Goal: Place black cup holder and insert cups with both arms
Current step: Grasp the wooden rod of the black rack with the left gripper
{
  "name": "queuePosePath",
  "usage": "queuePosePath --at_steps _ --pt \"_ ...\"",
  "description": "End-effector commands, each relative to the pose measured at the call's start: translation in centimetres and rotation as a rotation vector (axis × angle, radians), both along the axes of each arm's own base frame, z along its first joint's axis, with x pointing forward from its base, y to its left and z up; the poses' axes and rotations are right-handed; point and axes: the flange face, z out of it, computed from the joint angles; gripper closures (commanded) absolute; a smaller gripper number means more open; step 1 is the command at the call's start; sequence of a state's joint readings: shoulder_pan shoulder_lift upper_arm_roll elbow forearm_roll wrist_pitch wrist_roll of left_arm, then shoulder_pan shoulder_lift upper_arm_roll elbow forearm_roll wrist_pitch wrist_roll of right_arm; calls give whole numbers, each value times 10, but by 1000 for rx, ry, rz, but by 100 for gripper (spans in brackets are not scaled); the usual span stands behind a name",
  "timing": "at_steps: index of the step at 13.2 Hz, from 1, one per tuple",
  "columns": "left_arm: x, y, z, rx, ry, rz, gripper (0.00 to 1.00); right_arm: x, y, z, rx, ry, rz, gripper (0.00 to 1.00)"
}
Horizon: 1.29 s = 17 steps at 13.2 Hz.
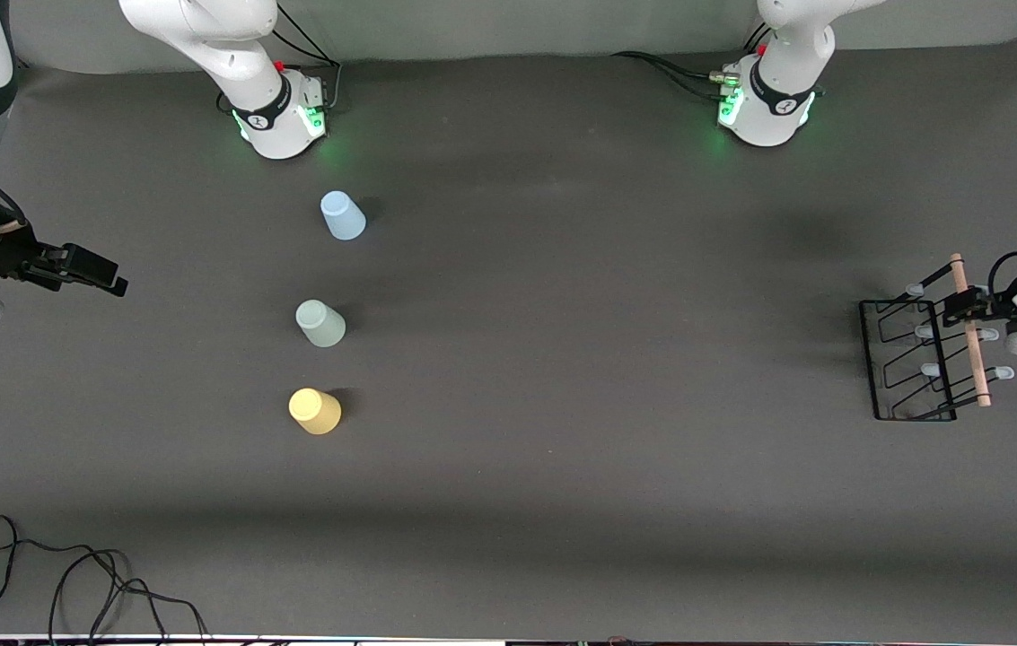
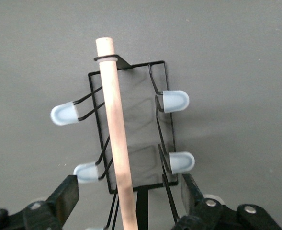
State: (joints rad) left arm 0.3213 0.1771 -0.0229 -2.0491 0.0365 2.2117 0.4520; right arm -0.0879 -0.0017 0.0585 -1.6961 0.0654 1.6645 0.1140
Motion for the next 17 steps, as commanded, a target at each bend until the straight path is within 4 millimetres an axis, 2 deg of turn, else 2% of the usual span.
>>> queuePosePath --at_steps 1,2,4,5,8,10,12,14,15,17 --pt "-2 0 -7 13 -9 -22 14 1 -3 4 -11 8 5 0" --pt "-2 0 -7 13 -9 -22 29 1 -4 4 -10 12 4 0" --pt "-3 0 -6 12 -8 -22 80 1 -3 4 -10 12 5 0" --pt "-4 1 -6 11 -5 -19 100 1 -4 5 -11 10 4 0" --pt "-6 10 -3 9 -4 0 100 0 -4 5 -11 10 4 0" --pt "-7 18 8 4 -18 27 100 1 -4 5 -11 10 4 0" --pt "-6 30 47 -20 -14 70 100 1 -4 5 -11 10 4 0" --pt "1 35 101 -59 30 102 100 1 -4 5 -11 10 4 0" --pt "4 36 130 -61 45 107 100 1 -3 5 -11 10 5 0" --pt "8 30 166 -58 56 132 100 1 -4 5 -11 10 4 0"
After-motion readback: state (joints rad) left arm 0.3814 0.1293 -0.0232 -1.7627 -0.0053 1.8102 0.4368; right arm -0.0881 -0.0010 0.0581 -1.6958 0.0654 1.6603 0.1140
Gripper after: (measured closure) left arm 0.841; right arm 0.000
